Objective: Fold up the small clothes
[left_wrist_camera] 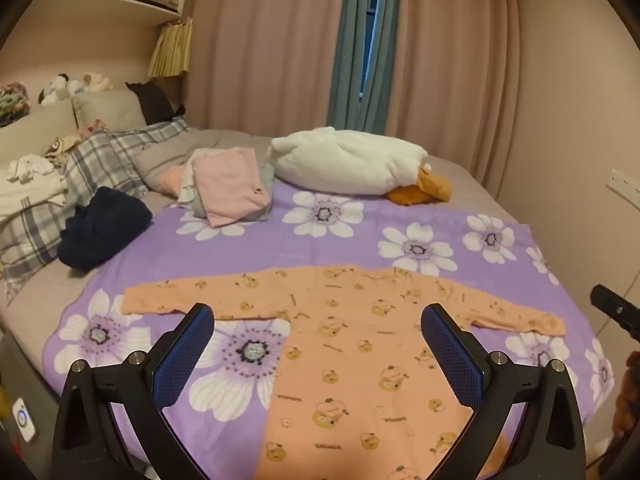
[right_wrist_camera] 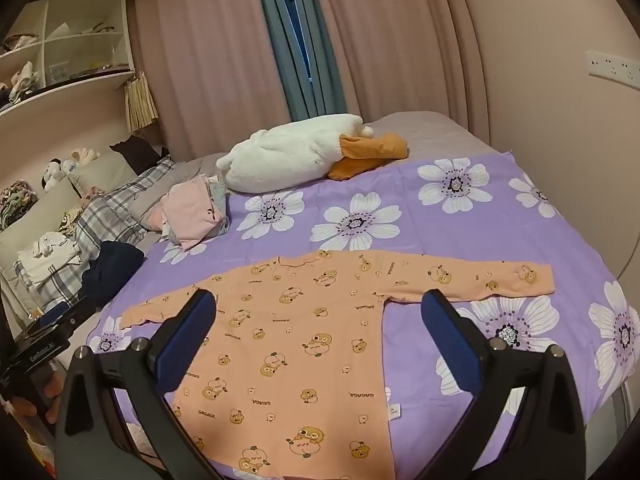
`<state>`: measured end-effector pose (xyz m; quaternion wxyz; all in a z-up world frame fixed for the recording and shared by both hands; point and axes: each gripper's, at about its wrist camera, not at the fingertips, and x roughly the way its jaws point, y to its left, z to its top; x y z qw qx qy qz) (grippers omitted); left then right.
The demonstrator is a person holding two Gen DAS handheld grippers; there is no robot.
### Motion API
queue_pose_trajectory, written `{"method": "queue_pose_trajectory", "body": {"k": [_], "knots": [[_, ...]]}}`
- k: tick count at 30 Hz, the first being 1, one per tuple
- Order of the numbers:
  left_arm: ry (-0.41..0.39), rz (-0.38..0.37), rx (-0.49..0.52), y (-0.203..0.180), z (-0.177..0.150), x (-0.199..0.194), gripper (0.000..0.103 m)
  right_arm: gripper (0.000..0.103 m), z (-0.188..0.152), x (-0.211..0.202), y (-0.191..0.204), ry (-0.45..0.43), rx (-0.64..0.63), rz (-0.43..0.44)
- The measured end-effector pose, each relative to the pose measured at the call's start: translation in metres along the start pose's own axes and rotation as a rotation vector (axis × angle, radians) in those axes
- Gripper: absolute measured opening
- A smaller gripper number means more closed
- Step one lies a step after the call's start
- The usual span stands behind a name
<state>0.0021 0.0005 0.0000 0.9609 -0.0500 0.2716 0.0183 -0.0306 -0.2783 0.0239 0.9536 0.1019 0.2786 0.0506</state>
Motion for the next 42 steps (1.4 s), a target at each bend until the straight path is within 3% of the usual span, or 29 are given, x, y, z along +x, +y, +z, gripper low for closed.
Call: {"method": "queue_pose_trajectory", "body": {"k": [2,21,42], "knots": [[-0.032,-0.022,-0.011,0.003,-0.001,-0.002,0.102,0.103,0.000,0.003,-0.001,0.010,-0.007,-0.008],[-0.001,-0.018,0.011,0.009,-0.017,0.002,0.102,0.103,0.000,0.026,0.013,0.037,-0.047,-0.027],[0.008,-0.035,0.054,-0.007,-0.011,0.005,0.102,0.103,-0.002,0.031,0.013,0.035,-0.052,-0.059]]}}
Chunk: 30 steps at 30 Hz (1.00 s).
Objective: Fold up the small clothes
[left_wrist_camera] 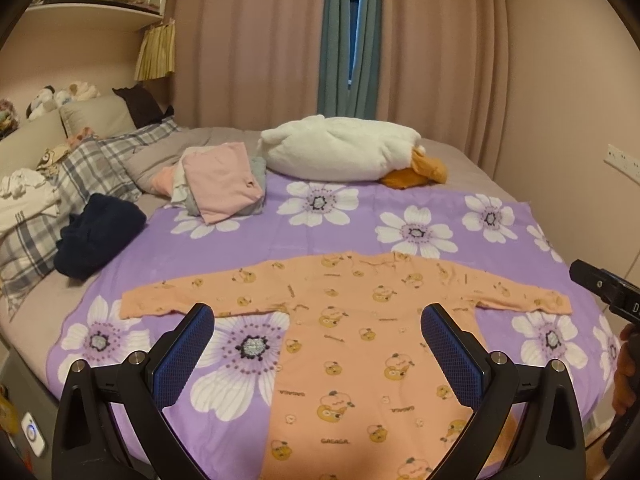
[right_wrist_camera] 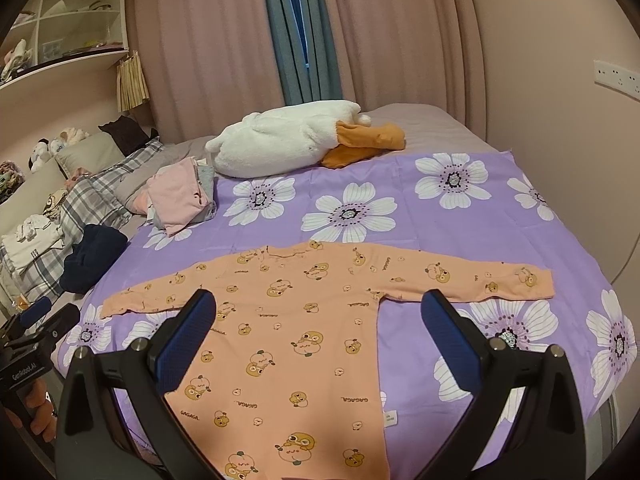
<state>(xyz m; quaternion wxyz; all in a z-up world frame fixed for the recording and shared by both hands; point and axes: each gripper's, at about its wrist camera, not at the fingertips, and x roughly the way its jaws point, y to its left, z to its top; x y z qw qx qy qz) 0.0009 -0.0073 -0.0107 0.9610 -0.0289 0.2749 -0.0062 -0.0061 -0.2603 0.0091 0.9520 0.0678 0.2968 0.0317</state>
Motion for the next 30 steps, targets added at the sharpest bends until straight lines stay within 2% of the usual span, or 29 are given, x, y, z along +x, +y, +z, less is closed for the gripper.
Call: {"method": "queue_pose_trajectory", "body": {"k": [11,30], "knots": [[0.026,0.015,0.012,-0.0049,0.0012,0.0064,0.102,0.103,-0.0007,0.0037,0.0014,0.015,-0.020,-0.025],[0.018,0.016,0.006,-0.0025,0.0025,0.0057,0.102,0.103,0.0002,0.0043,0.0041,0.017,-0.034,-0.039]]}}
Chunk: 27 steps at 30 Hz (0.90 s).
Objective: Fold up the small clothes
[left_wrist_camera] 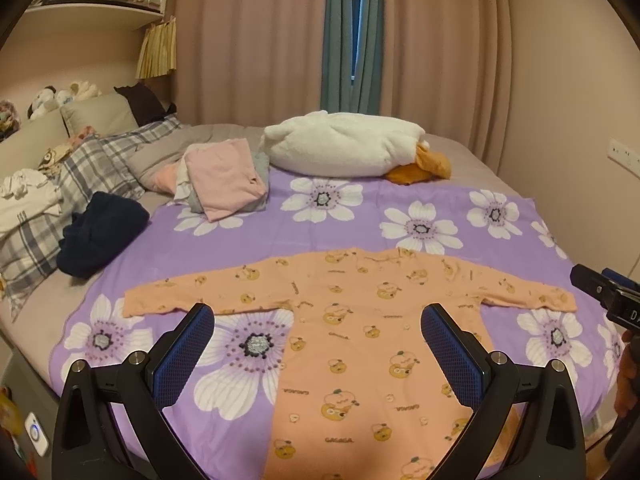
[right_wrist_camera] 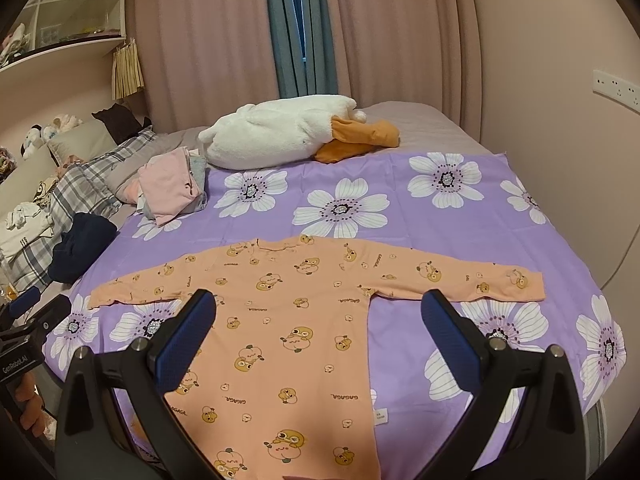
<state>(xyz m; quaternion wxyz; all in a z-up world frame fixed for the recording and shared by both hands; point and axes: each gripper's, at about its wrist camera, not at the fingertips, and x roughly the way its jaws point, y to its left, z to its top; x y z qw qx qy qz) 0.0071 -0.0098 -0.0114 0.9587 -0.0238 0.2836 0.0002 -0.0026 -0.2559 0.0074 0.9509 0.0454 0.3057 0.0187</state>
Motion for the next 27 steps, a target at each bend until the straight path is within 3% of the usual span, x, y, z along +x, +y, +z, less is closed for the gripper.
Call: {"method": "queue_pose_trajectory", "body": {"k": [14,20,27], "knots": [[-0.009,-0.017,-0.038,0.003,0.000,0.002,0.102,0.103,-0.001,0.000,0.003,0.002,-0.012,-0.006],[0.028,-0.089,-0.123,0.011,0.003,0.008,0.102,0.103,-0.001,0.000,0.003,0.004,-0.010,-0.007],[0.028,-0.105,-0.144,0.011,0.001,0.009,0.102,0.103,-0.001,0.003,0.003,0.004,-0.012,-0.002]]}}
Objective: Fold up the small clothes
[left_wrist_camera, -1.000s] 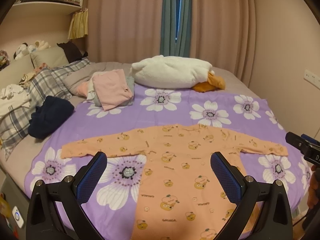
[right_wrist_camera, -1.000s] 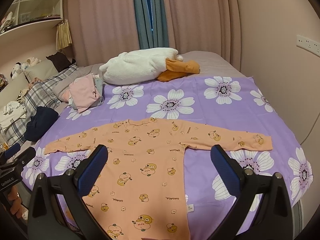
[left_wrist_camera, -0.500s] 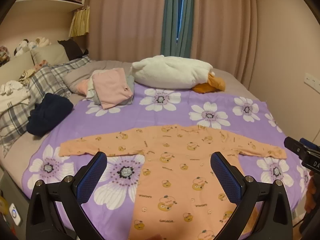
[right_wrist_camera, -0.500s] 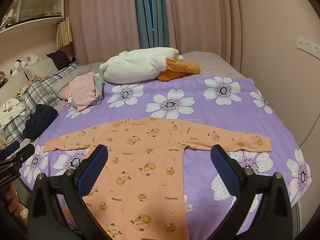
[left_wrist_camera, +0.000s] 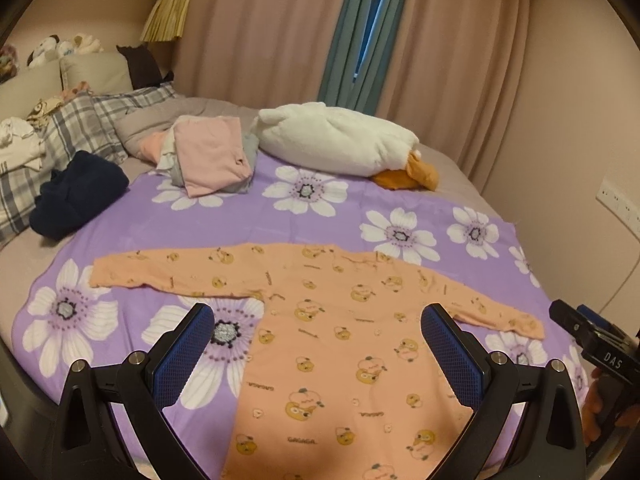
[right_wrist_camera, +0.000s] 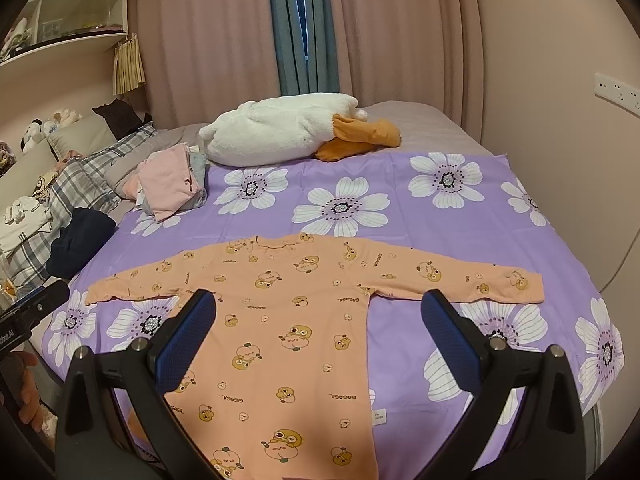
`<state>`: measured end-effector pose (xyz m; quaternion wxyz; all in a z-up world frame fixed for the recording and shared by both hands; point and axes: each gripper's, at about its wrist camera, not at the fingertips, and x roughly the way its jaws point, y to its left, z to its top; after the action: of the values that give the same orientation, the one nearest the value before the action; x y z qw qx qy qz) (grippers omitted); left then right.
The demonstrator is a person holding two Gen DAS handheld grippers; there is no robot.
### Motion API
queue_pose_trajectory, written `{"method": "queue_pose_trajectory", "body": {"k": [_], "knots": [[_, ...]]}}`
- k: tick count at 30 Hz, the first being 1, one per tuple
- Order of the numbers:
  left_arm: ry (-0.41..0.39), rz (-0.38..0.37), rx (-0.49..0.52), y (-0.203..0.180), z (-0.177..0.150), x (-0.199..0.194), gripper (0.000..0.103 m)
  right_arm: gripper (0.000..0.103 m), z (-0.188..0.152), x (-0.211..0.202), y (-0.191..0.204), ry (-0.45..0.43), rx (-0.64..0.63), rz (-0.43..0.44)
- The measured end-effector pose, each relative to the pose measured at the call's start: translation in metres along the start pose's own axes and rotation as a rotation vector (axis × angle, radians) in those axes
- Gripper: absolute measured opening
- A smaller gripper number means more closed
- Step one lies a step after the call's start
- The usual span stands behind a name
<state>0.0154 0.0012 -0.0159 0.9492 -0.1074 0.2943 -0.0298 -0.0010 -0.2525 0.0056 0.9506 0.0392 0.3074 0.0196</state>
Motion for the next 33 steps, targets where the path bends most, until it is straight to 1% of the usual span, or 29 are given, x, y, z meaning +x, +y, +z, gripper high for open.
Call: {"method": "queue_pose_trajectory", "body": {"k": [4,7,15,17,21,27,33], "knots": [[-0.007,0.011,0.008,0.0001,-0.0007,-0.0017,0.102,0.103,0.0007,0.0005,0.0000,0.000,0.000,-0.002],[-0.021,0.048,0.022,-0.0010,-0.0004,-0.0017,0.102,0.103,0.0008,0.0008,0.0007,-0.008,-0.006,-0.017],[-0.036,0.106,0.053,-0.0017,-0.0009,0.0002,0.102,0.103,0.0006,-0.0056,0.0075,-0.087,-0.070,-0.069],[-0.034,0.104,0.050,-0.0014,-0.0008,0.0004,0.102,0.103,0.0013,-0.0057,0.0075,-0.082,-0.072,-0.064],[-0.030,0.074,0.035,0.0014,-0.0007,0.0002,0.102,0.103,0.0030,-0.0035,0.0052,-0.066,-0.046,-0.037],[-0.033,0.109,0.037,0.0031,0.0000,-0.0002,0.102,0.102,0.0031,-0.0035,0.0043,-0.071,-0.023,-0.058],[-0.036,0.113,0.042,0.0016,0.0001,-0.0002,0.102,0.102,0.0015,-0.0034,0.0078,-0.074,-0.037,-0.072]]}}
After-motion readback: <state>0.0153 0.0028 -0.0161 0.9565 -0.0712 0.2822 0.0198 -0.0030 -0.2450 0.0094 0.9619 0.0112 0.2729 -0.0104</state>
